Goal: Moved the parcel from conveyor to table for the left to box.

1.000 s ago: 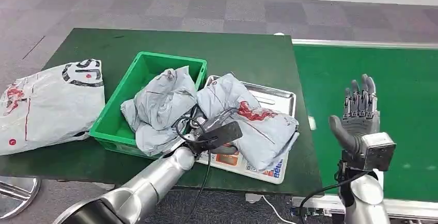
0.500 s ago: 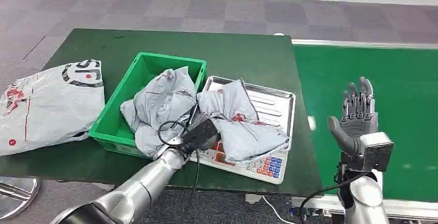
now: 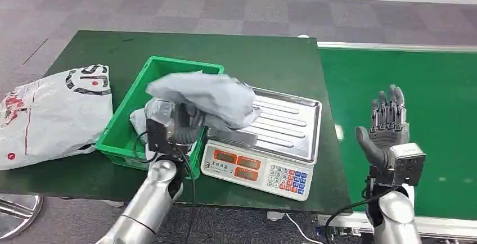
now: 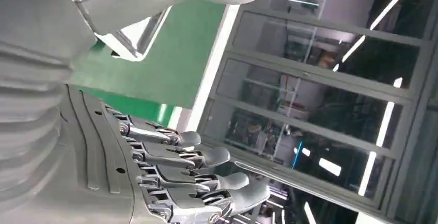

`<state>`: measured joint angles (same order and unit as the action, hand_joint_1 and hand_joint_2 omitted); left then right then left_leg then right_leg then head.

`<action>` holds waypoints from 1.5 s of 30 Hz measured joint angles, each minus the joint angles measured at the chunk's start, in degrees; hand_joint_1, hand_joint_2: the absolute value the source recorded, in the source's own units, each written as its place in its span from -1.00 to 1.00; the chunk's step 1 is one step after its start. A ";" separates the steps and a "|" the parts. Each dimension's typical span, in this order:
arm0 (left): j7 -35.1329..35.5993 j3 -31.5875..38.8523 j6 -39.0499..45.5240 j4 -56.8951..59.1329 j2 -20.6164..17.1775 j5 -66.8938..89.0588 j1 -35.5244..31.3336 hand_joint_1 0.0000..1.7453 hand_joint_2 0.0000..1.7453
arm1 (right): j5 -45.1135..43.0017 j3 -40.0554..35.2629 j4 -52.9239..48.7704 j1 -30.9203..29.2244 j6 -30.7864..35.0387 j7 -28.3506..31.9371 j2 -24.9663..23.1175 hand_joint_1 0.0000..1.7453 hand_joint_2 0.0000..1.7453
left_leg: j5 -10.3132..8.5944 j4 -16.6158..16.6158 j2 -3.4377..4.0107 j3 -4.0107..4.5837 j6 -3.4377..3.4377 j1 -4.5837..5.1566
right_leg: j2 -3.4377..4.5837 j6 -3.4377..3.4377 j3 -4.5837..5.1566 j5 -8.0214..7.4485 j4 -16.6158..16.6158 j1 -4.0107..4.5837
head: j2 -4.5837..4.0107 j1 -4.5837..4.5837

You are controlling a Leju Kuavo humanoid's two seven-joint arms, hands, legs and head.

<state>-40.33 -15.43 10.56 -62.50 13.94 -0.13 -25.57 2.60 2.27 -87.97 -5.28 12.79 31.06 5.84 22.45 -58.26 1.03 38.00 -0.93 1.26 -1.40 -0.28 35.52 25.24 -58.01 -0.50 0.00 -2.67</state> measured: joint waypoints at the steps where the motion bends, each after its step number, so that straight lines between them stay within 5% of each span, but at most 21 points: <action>1: 0.00 0.24 2.23 -3.57 -0.15 0.15 0.54 1.00 1.00 | -0.35 0.00 0.22 -0.31 0.19 0.04 0.13 -1.00 1.00 | 0.00 0.00 0.00 0.01 0.00 -0.01 | 0.00 0.00 0.01 0.00 0.00 0.01 | 0.00 0.02; 9: -0.02 1.44 28.56 -20.23 -4.61 15.19 0.82 1.00 1.00 | -1.86 0.81 -0.07 1.71 1.75 0.28 0.72 -1.00 1.00 | 0.01 0.00 -0.08 -0.01 0.01 -0.03 | -0.14 0.01 -0.04 0.12 0.00 0.02 | 0.00 0.02; 15: 2.89 11.42 29.32 -2.04 -4.74 40.15 -6.79 1.00 1.00 | -1.48 0.90 -1.71 3.89 4.02 -0.07 0.68 -1.00 1.00 | -0.06 0.01 -0.15 -0.02 -0.01 -0.02 | -0.24 0.04 -0.08 0.05 0.00 0.00 | 0.00 0.02; 18: 16.02 15.72 26.48 13.61 -5.11 49.89 -12.21 1.00 1.00 | -0.11 0.90 -1.71 3.53 2.88 -0.37 0.61 -1.00 1.00 | -0.14 0.00 0.13 -0.02 0.10 -0.02 | 0.07 0.10 0.06 -0.19 0.00 0.01 | 0.00 0.02; 22: 24.27 16.68 22.04 25.86 -5.42 53.49 -15.81 1.00 1.00 | 0.85 0.96 -1.57 2.51 1.48 -0.68 0.55 -1.00 1.00 | -0.23 0.00 0.15 -0.01 -0.01 -0.02 | 0.07 0.11 0.05 -0.21 0.00 0.00 | 0.00 0.02; 25: 34.17 16.68 11.48 32.17 -5.57 57.48 -17.84 1.00 1.00 | 2.36 1.14 -1.16 1.56 0.13 -1.20 0.17 -1.00 1.00 | -0.22 0.00 0.12 -0.02 -0.01 -0.01 | 0.05 0.08 0.00 -0.19 0.00 0.00 | 0.00 0.02; 26: 36.14 16.65 7.78 33.57 -5.62 58.34 -18.46 0.56 1.00 | 2.84 1.38 -1.01 1.29 -0.26 -1.22 0.00 -1.00 1.00 | -0.21 0.00 0.09 -0.01 -0.02 -0.01 | 0.04 0.06 0.00 -0.17 0.00 0.00 | 0.00 0.00; 27: 37.75 16.48 3.45 35.19 -5.66 59.23 -19.08 -0.40 1.00 | 3.28 1.59 -0.75 0.97 -0.59 -1.22 -0.22 -1.00 1.00 | -0.21 0.00 0.04 -0.02 -0.02 -0.01 | -0.01 0.05 -0.04 -0.16 0.00 0.00 | 0.00 0.00; 28: 38.67 16.39 0.64 36.23 -5.68 59.69 -19.79 -0.96 1.00 | 3.67 1.86 -0.46 0.62 -1.01 -1.22 -0.39 -1.00 1.00 | -0.20 0.00 -0.04 -0.06 -0.03 -0.01 | -0.08 0.01 -0.11 -0.10 0.00 0.00 | 0.00 0.00; 32: 38.99 16.35 -3.79 39.12 -5.77 60.13 -21.32 -1.00 1.00 | 4.55 2.21 0.46 -0.68 -1.82 -1.49 -0.81 -1.00 1.00 | -0.17 0.01 -0.17 -0.28 -0.07 -0.01 | -0.26 0.00 -0.36 -0.02 0.00 -0.01 | 0.00 0.00; 36: 34.20 16.35 0.39 39.64 -5.77 58.01 -20.84 -1.00 1.00 | 5.36 2.60 0.94 -0.69 -2.16 -1.99 -1.49 -1.00 1.00 | -0.22 0.01 -0.33 -0.31 -0.11 -0.01 | -0.45 0.00 -0.42 0.01 0.00 -0.01 | 0.00 0.00; 41: 16.84 18.21 12.11 38.54 -5.13 46.96 -18.57 -1.00 1.00 | 6.23 2.82 1.22 -0.70 -2.38 -2.45 -2.45 -1.00 1.00 | -0.29 0.00 -0.32 -0.18 -0.12 -0.01 | -0.44 -0.01 -0.29 -0.06 0.00 -0.01 | 0.00 0.00; 42: 13.95 18.78 13.33 37.95 -4.81 44.84 -18.27 -1.00 -1.00 | 6.30 2.82 1.33 -0.77 -2.45 -2.45 -2.60 -1.00 1.00 | -0.30 0.00 -0.32 -0.13 -0.13 -0.01 | -0.44 -0.03 -0.25 -0.08 0.00 -0.02 | 0.00 0.00; 45: 9.00 20.04 14.40 36.44 -4.15 40.54 -17.65 -1.00 -1.00 | 6.43 2.82 1.86 -1.09 -2.49 -2.49 -2.93 -1.00 1.00 | -0.30 0.00 -0.31 -0.09 -0.13 0.00 | -0.42 -0.04 -0.22 -0.11 0.00 -0.02 | 0.00 0.02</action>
<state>-31.33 4.61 24.96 -26.06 9.79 40.40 -43.22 9.03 5.09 -86.12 -6.37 10.29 28.57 2.91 22.15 -58.26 0.72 37.91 -1.06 1.27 -1.82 -0.32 35.31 25.13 -58.01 -0.53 0.00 -2.64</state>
